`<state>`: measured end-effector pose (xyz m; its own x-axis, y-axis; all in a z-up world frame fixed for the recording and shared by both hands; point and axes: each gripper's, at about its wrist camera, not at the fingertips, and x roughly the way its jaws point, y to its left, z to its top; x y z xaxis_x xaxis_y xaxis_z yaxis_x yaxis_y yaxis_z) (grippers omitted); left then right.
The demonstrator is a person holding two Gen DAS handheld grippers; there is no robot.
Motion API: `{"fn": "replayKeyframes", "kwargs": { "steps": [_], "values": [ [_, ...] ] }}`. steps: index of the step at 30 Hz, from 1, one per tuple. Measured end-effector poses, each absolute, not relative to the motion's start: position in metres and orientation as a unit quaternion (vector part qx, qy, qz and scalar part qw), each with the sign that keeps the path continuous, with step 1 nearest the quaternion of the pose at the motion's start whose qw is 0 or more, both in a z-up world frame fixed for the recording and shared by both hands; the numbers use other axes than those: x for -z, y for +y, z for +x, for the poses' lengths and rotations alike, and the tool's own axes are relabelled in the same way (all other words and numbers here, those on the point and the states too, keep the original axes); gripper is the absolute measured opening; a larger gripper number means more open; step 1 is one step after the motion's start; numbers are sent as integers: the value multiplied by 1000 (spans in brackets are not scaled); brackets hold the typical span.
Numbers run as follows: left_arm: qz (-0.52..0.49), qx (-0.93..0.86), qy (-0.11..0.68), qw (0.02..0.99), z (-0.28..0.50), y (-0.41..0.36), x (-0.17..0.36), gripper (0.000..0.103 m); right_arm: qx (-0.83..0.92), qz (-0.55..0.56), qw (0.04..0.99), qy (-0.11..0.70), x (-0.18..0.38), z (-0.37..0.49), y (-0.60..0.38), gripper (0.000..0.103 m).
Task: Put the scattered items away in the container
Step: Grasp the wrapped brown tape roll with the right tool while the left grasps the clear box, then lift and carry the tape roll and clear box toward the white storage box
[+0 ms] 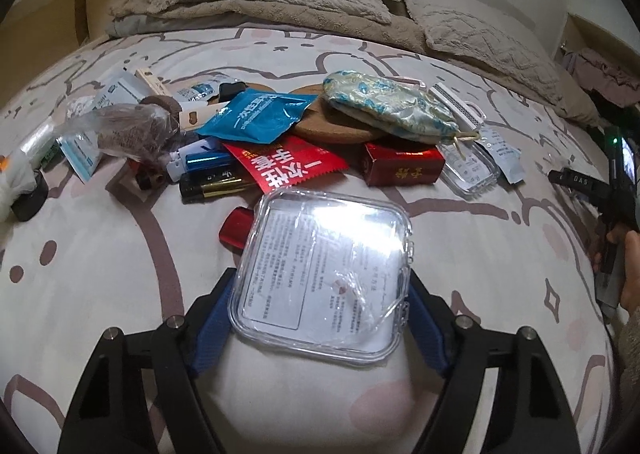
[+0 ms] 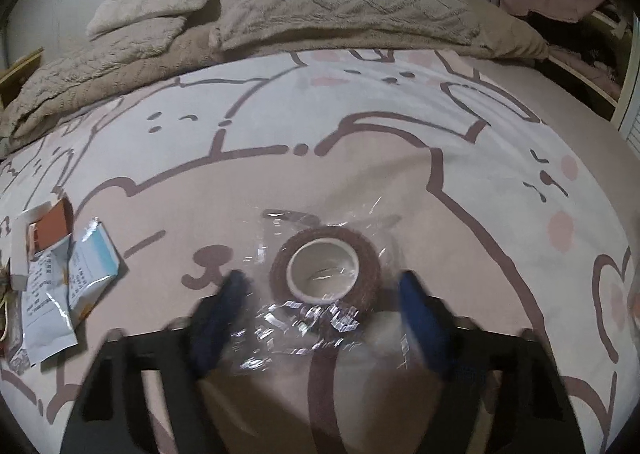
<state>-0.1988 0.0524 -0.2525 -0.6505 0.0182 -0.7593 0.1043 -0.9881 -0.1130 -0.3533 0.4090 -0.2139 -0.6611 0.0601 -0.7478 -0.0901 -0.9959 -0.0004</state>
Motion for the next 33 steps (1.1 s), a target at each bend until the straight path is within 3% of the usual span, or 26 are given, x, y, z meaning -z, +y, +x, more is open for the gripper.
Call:
{"fn": "replayKeyframes", "kwargs": {
  "steps": [4, 10, 33],
  "values": [
    [417, 906, 72, 24, -198, 53, 252, 78, -911, -412, 23, 3, 213, -353, 400, 51],
    [416, 907, 64, 24, -194, 55, 250, 78, -909, -414, -15, -35, 213, -336, 379, 50],
    [422, 905, 49, 10, -138, 69, 241, 78, -902, -423, -82, -37, 209, -204, 355, 50]
  ]
}}
